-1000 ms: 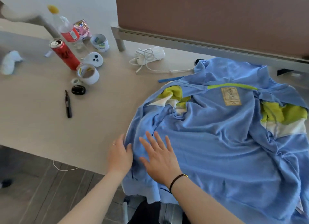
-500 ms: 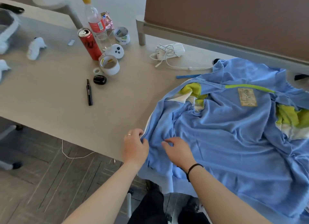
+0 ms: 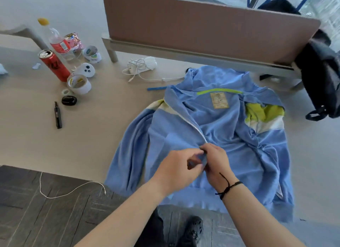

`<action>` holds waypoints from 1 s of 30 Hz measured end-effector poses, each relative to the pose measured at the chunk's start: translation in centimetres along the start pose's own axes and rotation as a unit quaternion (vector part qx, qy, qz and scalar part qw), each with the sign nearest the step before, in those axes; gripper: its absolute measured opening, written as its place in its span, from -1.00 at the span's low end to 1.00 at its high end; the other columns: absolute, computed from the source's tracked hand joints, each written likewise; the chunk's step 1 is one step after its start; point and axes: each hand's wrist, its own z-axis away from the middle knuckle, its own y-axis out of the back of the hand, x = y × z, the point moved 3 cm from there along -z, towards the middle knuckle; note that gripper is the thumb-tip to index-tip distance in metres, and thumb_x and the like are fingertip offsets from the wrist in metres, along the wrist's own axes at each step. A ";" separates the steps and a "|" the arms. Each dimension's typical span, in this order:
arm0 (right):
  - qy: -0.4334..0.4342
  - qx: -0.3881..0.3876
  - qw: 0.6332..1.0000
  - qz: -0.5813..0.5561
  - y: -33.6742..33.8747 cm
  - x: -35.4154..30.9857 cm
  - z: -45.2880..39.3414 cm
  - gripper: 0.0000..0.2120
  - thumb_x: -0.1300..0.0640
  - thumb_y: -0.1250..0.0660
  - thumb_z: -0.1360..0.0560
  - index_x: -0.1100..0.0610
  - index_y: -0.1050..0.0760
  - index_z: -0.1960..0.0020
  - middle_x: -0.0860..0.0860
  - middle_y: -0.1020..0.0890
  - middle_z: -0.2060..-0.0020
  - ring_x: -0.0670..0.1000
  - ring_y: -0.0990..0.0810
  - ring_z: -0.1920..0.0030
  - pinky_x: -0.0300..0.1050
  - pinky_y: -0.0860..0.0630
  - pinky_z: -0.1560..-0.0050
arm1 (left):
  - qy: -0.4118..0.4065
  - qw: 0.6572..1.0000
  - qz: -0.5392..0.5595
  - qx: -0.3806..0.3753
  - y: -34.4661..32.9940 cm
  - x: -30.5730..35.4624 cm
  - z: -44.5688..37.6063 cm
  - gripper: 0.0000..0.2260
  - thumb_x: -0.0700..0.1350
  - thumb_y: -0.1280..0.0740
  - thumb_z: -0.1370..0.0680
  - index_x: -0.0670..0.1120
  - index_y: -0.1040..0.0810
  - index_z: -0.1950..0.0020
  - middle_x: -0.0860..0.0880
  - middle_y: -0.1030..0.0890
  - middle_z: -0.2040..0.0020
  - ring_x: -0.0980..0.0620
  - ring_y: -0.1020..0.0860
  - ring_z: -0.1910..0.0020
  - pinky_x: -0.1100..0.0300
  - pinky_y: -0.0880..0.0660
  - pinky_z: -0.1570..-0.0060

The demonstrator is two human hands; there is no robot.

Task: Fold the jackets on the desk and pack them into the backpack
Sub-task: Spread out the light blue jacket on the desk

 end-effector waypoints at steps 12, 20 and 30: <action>-0.045 0.048 0.969 0.240 14.1 9.1 -2.3 -0.86 0.27 -0.33 -0.42 0.15 -0.65 0.24 0.20 -0.70 0.23 0.11 -0.65 0.23 0.16 -0.64 0.06 | 0.293 0.941 -0.117 0.120 -3.6 -12.8 7.0 -0.51 -0.02 -0.38 -0.57 -0.04 -0.38 -0.48 -0.07 -0.47 -0.37 -0.08 -0.42 -0.39 -0.04 -0.43 -0.33; -0.083 0.009 0.975 0.205 12.9 8.5 -2.1 -0.79 0.26 -0.18 -0.57 0.42 -0.46 -0.05 0.13 -0.55 0.26 0.11 -0.45 0.27 -0.02 -0.41 0.28 | 0.327 0.923 -0.123 0.162 -3.6 -13.1 5.9 -0.68 -0.20 -0.35 -0.57 -0.10 -0.51 -0.32 -0.06 -0.66 -0.02 -0.09 -0.60 -0.01 -0.02 -0.57 -0.03; -0.088 -0.100 0.986 0.101 11.6 7.5 -1.9 -0.78 0.18 -0.21 -0.67 0.18 -0.61 0.01 0.10 -0.72 0.14 0.09 -0.65 0.16 0.07 -0.61 0.05 | 0.370 0.880 -0.023 0.298 -0.5 -12.6 7.2 -0.71 -0.34 -0.19 -0.58 -0.14 -0.38 -0.29 -0.06 -0.49 -0.01 -0.10 -0.49 0.06 0.04 -0.41 0.07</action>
